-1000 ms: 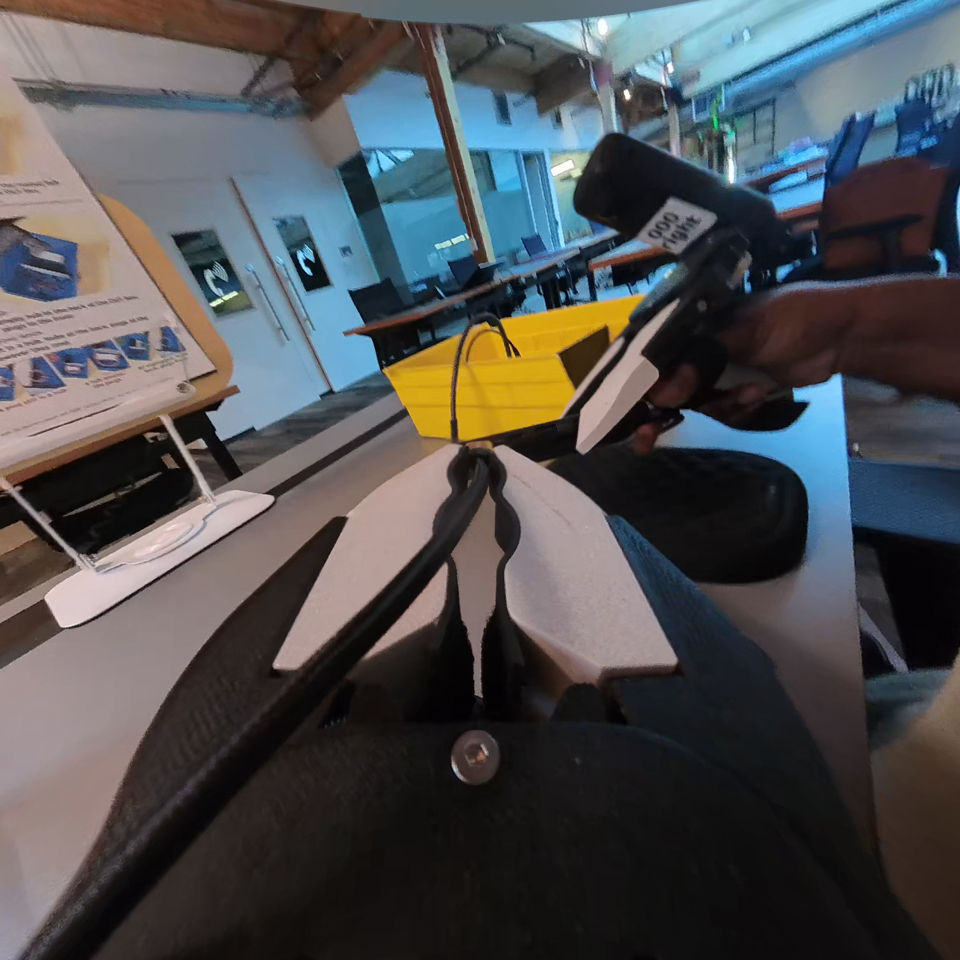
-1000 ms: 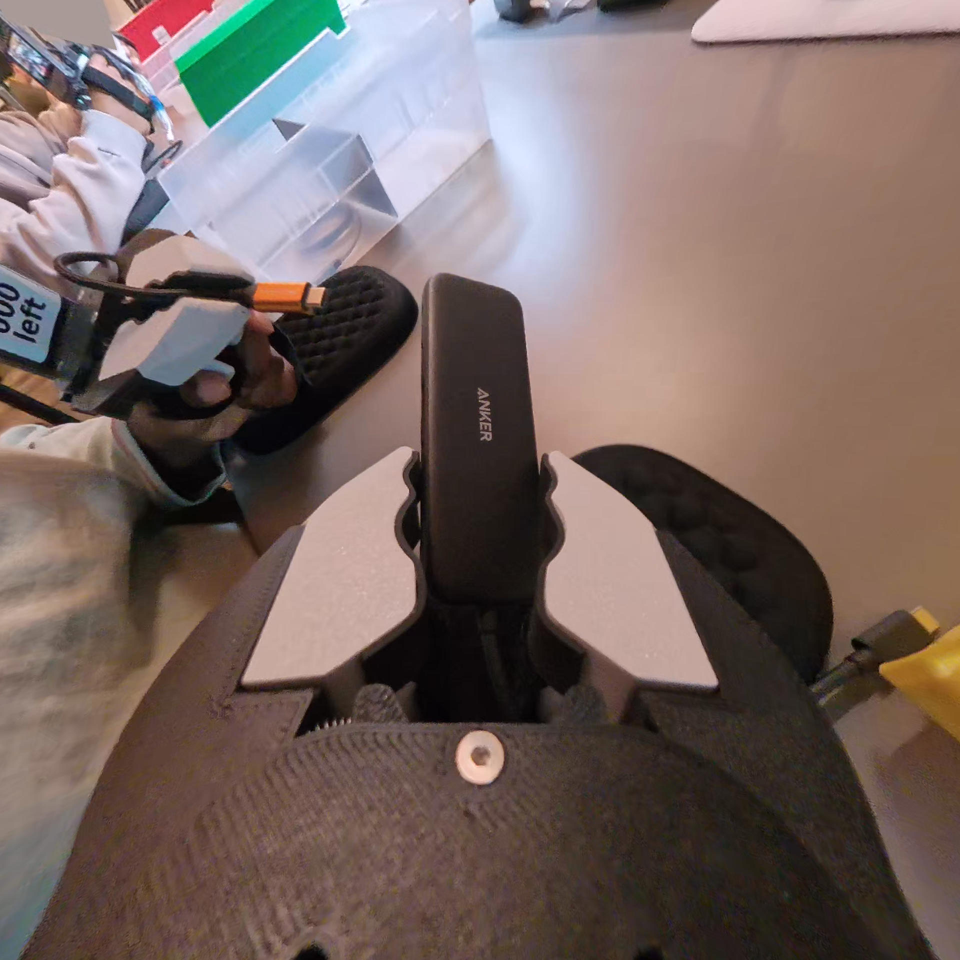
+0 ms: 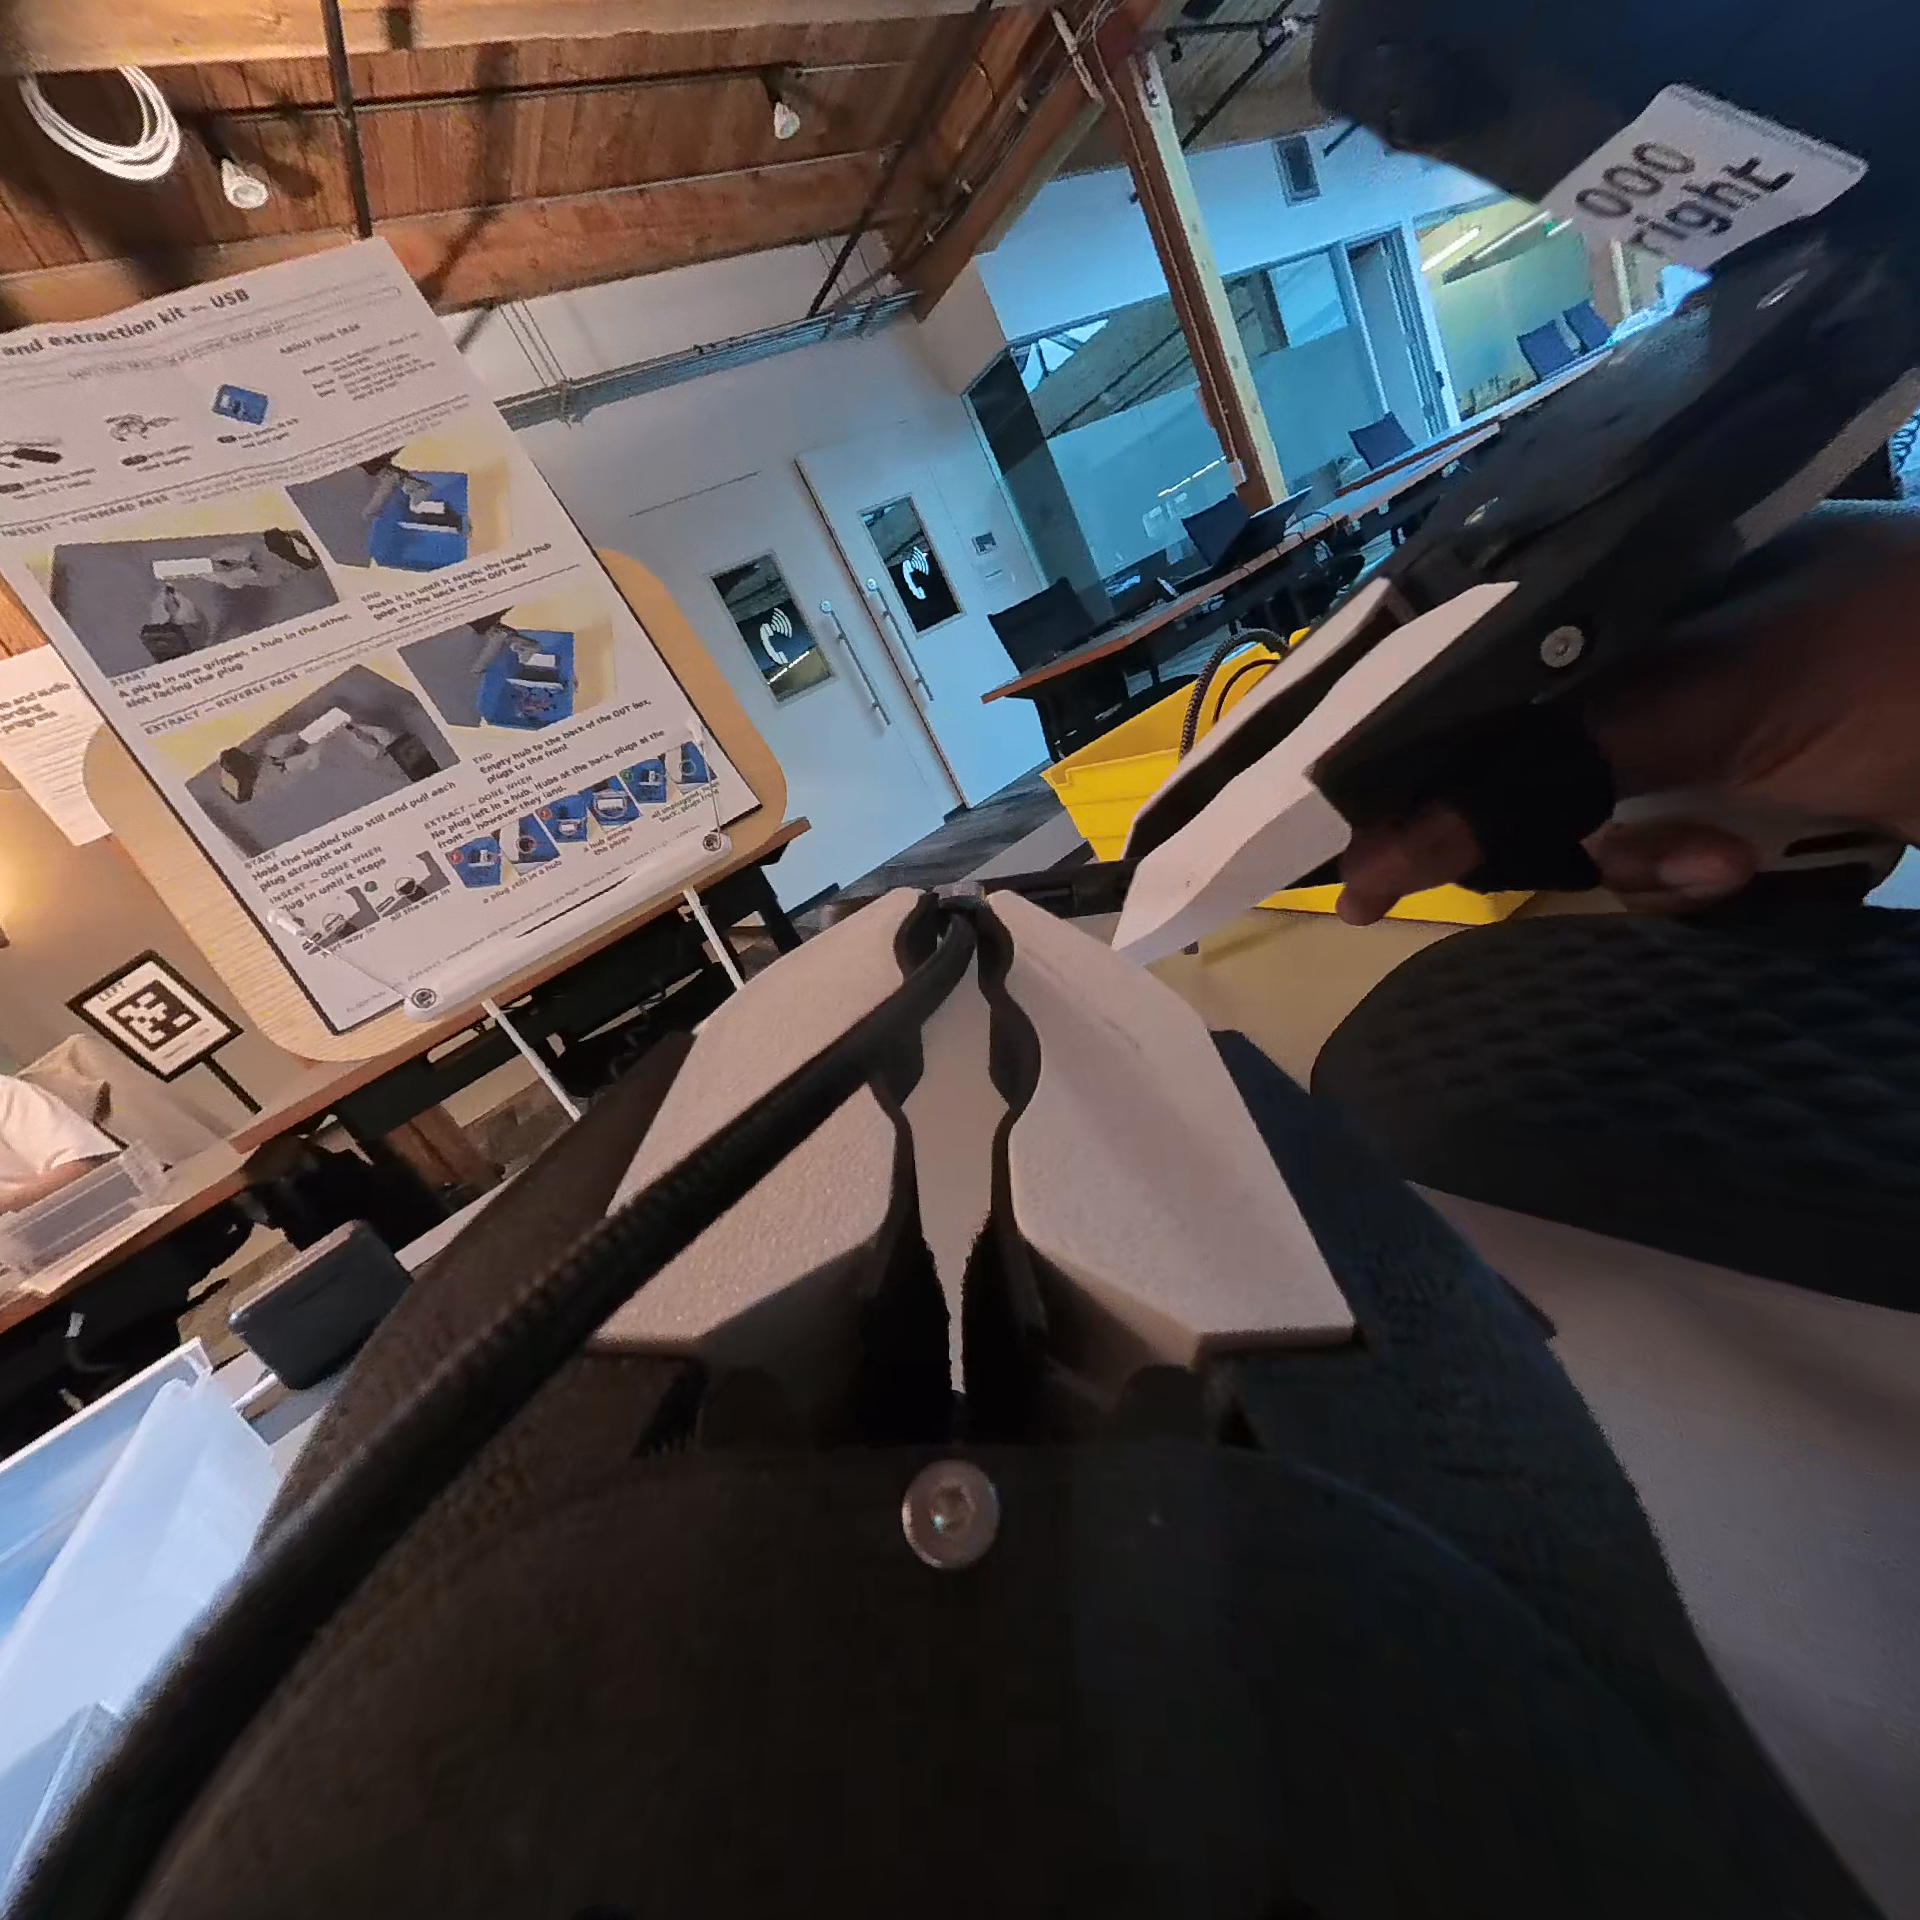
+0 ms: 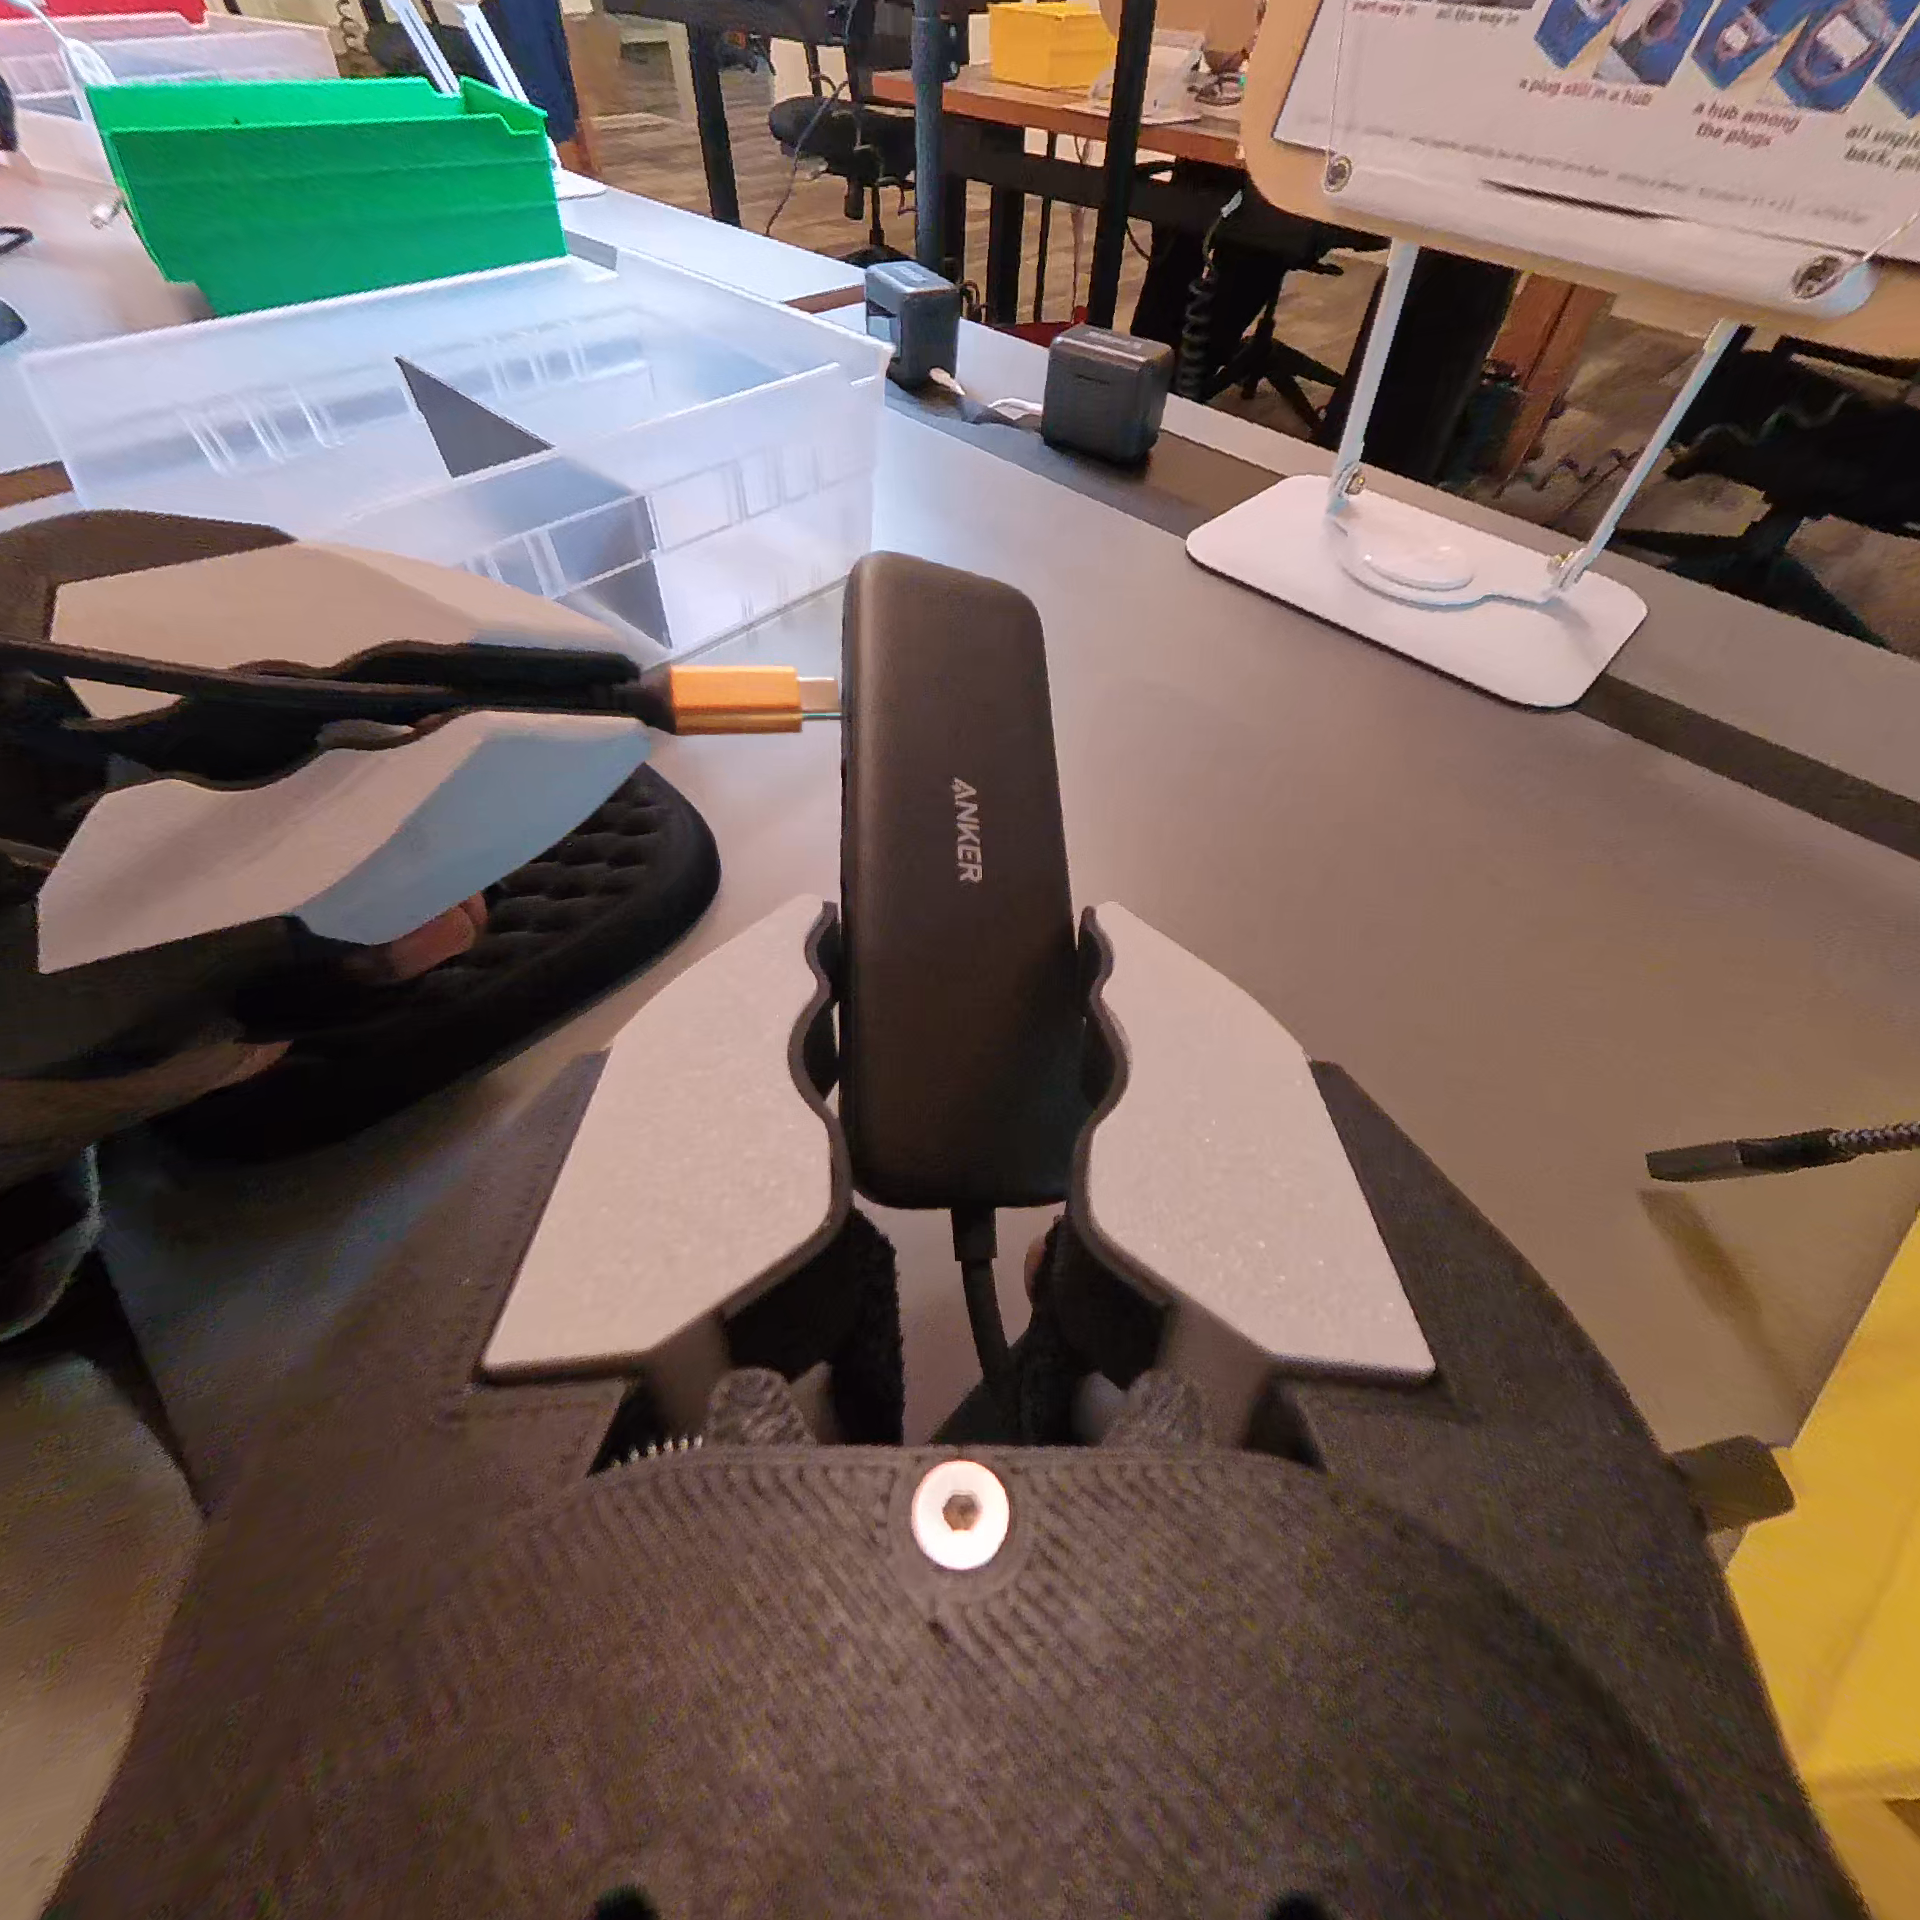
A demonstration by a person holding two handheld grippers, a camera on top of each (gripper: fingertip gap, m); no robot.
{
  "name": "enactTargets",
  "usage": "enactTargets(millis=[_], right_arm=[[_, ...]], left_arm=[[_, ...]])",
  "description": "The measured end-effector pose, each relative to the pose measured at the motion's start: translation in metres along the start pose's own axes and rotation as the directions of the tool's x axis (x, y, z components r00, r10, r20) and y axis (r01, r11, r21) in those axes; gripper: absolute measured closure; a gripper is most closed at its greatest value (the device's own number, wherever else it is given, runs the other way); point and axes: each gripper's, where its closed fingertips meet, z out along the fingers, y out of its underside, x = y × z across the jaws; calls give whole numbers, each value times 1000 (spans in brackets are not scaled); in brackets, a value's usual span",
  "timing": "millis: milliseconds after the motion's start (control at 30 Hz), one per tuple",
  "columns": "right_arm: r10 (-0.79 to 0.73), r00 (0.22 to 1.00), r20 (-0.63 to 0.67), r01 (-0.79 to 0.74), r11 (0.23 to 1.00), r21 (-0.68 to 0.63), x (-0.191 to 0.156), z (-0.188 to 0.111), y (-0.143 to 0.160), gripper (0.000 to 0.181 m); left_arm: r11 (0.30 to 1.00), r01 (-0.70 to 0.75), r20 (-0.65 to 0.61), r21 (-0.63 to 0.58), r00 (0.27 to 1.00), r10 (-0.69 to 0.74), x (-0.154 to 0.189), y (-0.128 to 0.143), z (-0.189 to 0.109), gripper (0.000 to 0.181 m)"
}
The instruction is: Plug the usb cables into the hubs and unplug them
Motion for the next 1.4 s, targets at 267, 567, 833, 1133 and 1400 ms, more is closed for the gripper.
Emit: enactTargets(millis=[267, 567, 833, 1133, 1400], right_arm=[[-68, 997, -25, 69, 997, 32, -2, 0, -4, 138], [-190, 982, -13, 190, 973, 134, -7, -6, -12, 138], [-218, 976, 1, 214, 957, 195, -7, -10, -15, 139], [-229, 973, 33, 216, 948, 236, -8, -12, -14, 139], [-292, 956, -1, 287, 941, 177, -2, -8, -4, 140]], left_arm=[[999, 43, 4, -15, 999, -43, -2, 4, -1, 174], [988, 144, -68, 47, 988, -141, -3, -2, -5, 174], [976, 209, -120, 58, 972, -201, 0, -3, -3, 174], [974, 222, -163, 54, 964, -211, 3, -5, -2, 173], [994, 101, -230, -39, 967, -107, 8, 7, 3, 173]])
